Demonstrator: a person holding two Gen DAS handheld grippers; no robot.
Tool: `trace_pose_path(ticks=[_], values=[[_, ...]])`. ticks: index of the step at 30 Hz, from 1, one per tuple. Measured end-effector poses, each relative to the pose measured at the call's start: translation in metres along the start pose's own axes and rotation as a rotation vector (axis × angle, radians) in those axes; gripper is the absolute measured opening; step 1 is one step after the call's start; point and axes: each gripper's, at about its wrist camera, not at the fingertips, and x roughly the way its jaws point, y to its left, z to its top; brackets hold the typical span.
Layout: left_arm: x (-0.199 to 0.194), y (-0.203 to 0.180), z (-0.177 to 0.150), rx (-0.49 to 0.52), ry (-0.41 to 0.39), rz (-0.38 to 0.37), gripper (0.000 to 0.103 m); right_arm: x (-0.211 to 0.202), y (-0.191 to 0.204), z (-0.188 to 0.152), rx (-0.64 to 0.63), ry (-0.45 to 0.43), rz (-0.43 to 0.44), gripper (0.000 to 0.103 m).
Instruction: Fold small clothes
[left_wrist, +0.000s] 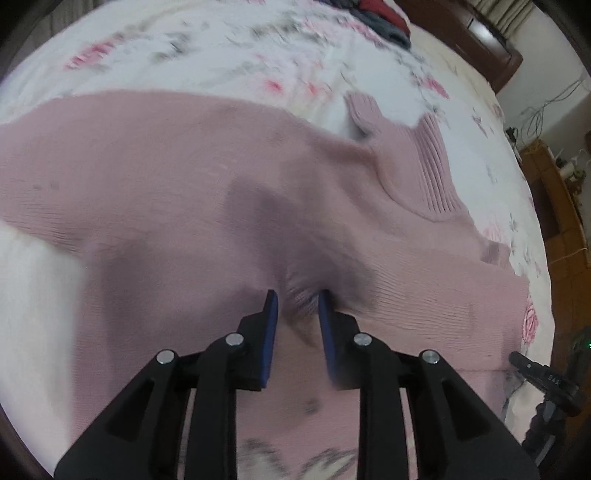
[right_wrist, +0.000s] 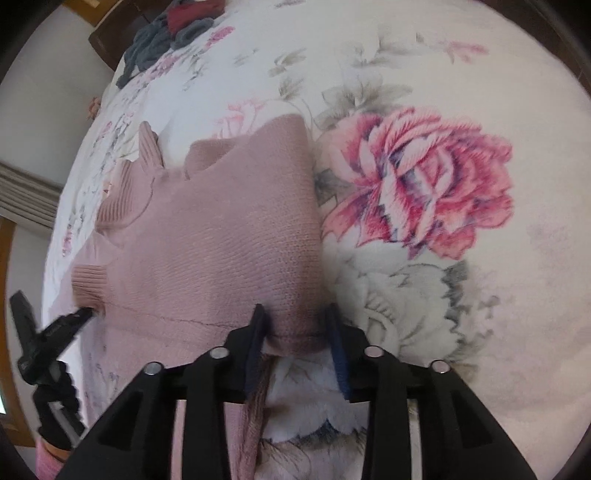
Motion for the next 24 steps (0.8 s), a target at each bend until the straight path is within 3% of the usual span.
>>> trace_pose_path(ticks=[4, 9, 12, 14, 19, 24], values=[[-0.027, 0.021, 0.001, -0.011, -0.039, 0.004, 0.029, -0.02, 0.01, -0.009, -0.064, -0.063, -0.081, 0.044], [-0.04, 0.01, 0.003, -0.004, -0.06, -0.037, 0.033, -0.041, 0.037, -0.01, -0.098, -0.101, -0.016, 0.044], [-0.029, -0.01, 0.005, 0.019, -0.049, -0.066, 0.033, -0.031, 0.061, -0.012, -0.145, -0.06, 0.026, 0.044], [-0.013, -0.021, 0.006, 0.042, -0.024, -0.071, 0.033, -0.021, 0.075, -0.012, -0.177, -0.042, 0.008, 0.044], [0.027, -0.024, 0.003, 0.085, 0.062, -0.005, 0.033, 0.015, 0.084, -0.015, -0.191, 0.031, -0.033, 0.044], [0.037, -0.023, -0.001, 0.145, 0.067, 0.01, 0.033, 0.034, 0.084, -0.021, -0.211, 0.036, -0.069, 0.045]])
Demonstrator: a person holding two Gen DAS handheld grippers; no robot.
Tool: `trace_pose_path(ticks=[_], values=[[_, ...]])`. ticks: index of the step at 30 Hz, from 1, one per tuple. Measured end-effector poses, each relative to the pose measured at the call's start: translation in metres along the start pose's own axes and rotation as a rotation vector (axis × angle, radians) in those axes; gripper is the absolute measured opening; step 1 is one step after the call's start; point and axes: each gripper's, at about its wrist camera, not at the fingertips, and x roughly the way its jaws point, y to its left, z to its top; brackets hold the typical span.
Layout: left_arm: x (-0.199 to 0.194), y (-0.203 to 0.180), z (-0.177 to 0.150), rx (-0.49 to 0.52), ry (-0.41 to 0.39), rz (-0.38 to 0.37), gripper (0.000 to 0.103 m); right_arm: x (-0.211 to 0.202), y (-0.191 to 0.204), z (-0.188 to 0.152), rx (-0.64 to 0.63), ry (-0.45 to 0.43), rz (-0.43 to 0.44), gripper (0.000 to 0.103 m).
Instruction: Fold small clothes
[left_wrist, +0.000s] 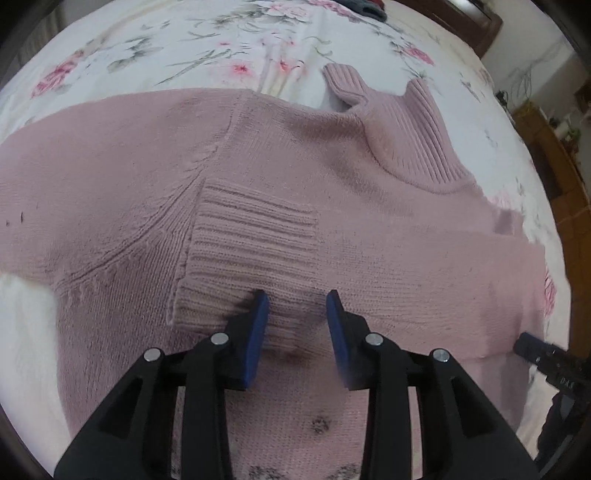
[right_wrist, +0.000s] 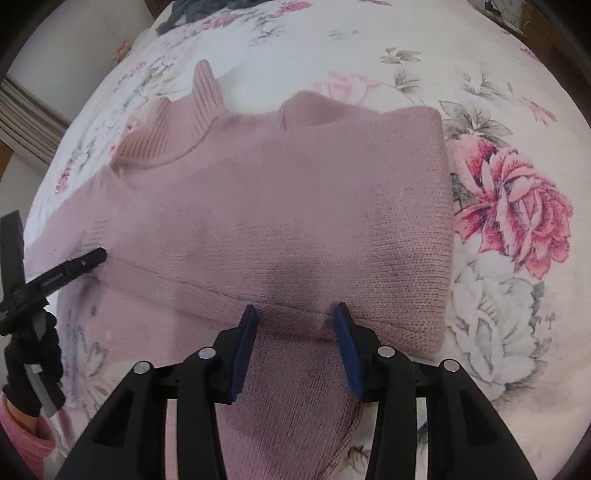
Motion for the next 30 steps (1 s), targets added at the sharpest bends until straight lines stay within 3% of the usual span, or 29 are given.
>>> trace_pose_path(ticks=[5, 7, 9, 15, 17, 22, 30], values=[[-0.012, 0.006, 0.003, -0.019, 0.004, -0.021, 0.033, -0.002, 0.007, 0.003, -0.012, 0.013, -0.023, 0.05], [-0.035, 0.018, 0.004, -0.042, -0.033, -0.037, 0.039, -0.015, 0.008, 0.001, 0.004, -0.004, 0.011, 0.05], [-0.059, 0.035, 0.0, -0.047, -0.084, -0.042, 0.052, -0.029, 0.017, -0.001, -0.003, -0.021, 0.073, 0.053], [-0.109, 0.134, -0.016, -0.118, -0.145, 0.095, 0.058, -0.031, 0.06, -0.007, -0.109, 0.001, 0.105, 0.059], [-0.115, 0.173, -0.017, -0.168, -0.144, 0.148, 0.058, -0.025, 0.071, -0.007, -0.124, 0.011, 0.113, 0.059], [-0.129, 0.258, -0.018, -0.348, -0.179, 0.165, 0.058, -0.009, 0.094, -0.003, -0.128, 0.024, 0.136, 0.059], [-0.125, 0.337, -0.004, -0.59, -0.277, 0.056, 0.058, 0.011, 0.119, 0.001, -0.139, 0.042, 0.143, 0.059]])
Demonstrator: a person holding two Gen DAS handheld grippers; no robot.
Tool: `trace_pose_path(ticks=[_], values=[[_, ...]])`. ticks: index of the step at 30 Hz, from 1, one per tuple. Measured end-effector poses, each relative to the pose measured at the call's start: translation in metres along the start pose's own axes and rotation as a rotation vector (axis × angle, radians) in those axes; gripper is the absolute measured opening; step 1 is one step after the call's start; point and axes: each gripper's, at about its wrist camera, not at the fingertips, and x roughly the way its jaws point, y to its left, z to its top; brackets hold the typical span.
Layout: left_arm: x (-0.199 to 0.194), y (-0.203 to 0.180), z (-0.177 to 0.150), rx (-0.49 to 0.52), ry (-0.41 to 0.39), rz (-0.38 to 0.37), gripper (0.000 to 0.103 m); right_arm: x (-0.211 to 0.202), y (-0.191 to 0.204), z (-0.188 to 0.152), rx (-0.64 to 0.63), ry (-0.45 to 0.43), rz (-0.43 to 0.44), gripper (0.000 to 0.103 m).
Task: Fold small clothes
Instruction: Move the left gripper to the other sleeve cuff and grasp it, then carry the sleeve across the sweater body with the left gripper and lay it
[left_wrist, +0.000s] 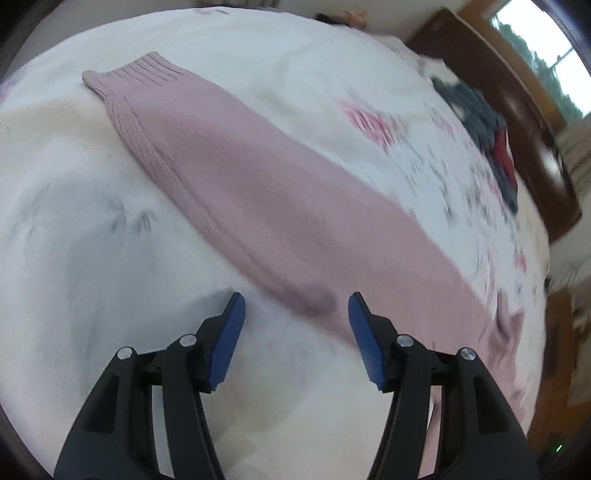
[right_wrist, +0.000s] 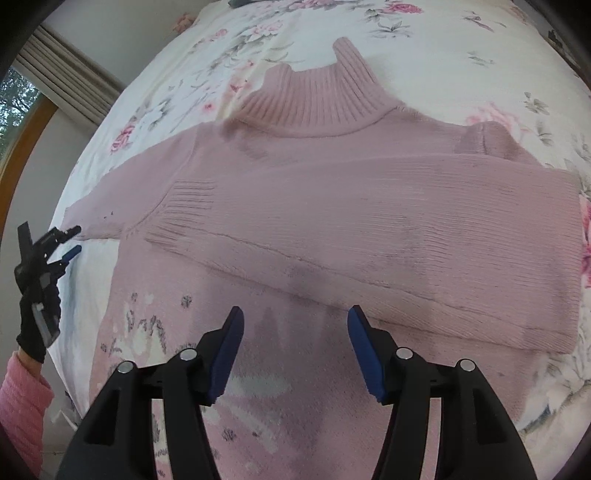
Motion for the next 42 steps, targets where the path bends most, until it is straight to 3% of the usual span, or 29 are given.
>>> trace_pose_path(ticks=[9, 10, 12, 14, 20, 24, 31, 42], values=[[0.017, 0.017, 0.041, -0.097, -0.08, -0.045, 0.054, 0.02, -0.009, -0.001, 0.007, 0.028, -0.027, 0.059], [0.017, 0.016, 0.044, -0.084, -0.089, -0.045, 0.051, 0.021, -0.011, -0.001, 0.011, 0.03, -0.025, 0.059], [0.016, 0.012, 0.046, -0.052, -0.094, -0.039, 0.031, 0.02, -0.012, -0.002, 0.014, 0.029, -0.02, 0.059], [0.011, 0.01, 0.047, -0.024, -0.105, -0.031, 0.019, 0.019, -0.012, -0.003, 0.014, 0.026, -0.02, 0.059], [-0.006, -0.003, 0.044, 0.039, -0.15, -0.035, 0.009, 0.016, -0.011, -0.006, 0.004, 0.028, -0.033, 0.06], [-0.02, -0.022, 0.039, 0.092, -0.188, -0.061, 0.008, 0.007, -0.015, -0.009, 0.009, 0.012, -0.029, 0.06], [-0.044, -0.088, 0.008, 0.219, -0.207, -0.178, 0.008, -0.006, -0.028, -0.01, 0.034, -0.015, -0.027, 0.06], [-0.031, -0.192, -0.072, 0.364, -0.109, -0.336, 0.008, -0.012, -0.041, -0.016, 0.052, -0.027, -0.023, 0.06]])
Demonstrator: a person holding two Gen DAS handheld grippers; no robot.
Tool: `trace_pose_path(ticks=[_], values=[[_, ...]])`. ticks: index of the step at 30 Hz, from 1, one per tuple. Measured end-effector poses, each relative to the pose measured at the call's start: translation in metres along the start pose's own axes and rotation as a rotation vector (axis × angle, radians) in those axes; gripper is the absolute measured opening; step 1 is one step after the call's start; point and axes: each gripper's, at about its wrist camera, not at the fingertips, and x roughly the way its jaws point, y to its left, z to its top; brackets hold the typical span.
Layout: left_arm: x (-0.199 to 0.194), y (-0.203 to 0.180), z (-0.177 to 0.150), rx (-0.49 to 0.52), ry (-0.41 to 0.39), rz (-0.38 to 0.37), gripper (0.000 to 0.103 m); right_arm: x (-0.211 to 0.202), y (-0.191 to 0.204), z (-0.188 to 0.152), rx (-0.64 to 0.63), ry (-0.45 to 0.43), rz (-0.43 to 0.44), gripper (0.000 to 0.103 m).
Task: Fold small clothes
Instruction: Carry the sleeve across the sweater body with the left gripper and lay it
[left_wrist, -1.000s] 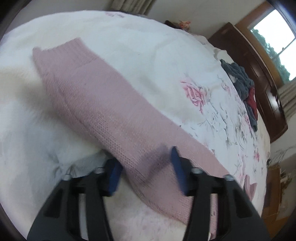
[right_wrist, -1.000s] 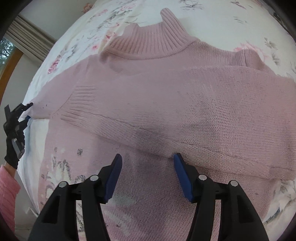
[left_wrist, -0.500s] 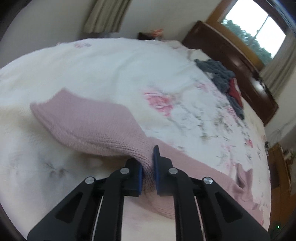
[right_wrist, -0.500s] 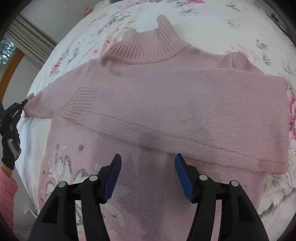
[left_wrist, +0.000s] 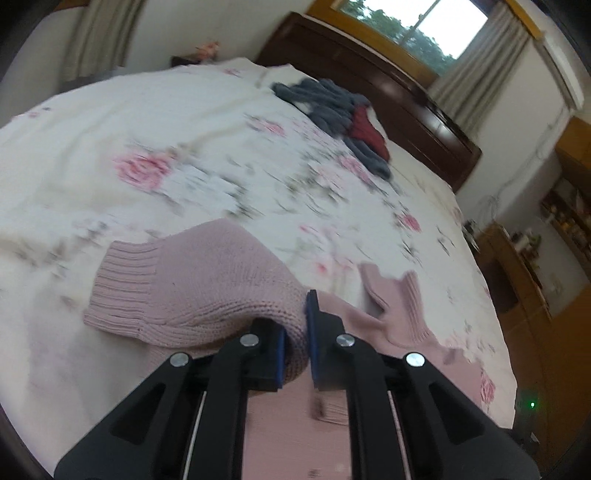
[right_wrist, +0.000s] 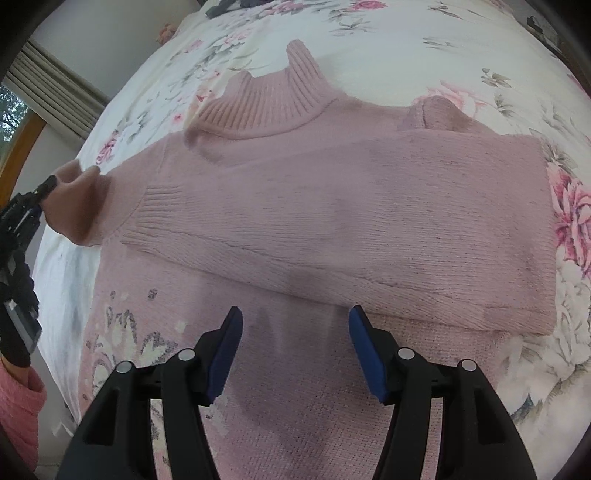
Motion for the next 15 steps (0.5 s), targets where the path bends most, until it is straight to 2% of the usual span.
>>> trace_pose_path(ticks=[4, 7, 13, 15], values=[[0.027, -0.023, -0.023, 0.004, 0.05, -0.034, 0.008, 0.001, -0.004, -0.001, 0.003, 0.0, 0.005, 0.06], [0.046, -0.029, -0.039, 0.003, 0.093, -0.028, 0.009, 0.004, -0.007, -0.002, 0.007, 0.005, 0.005, 0.06], [0.08, -0.018, -0.073, -0.037, 0.19, 0.013, 0.011, 0.008, -0.008, -0.004, 0.012, 0.01, 0.007, 0.06], [0.086, -0.014, -0.078, -0.038, 0.211, 0.026, 0.014, 0.009, -0.008, -0.004, 0.013, 0.013, 0.005, 0.06]])
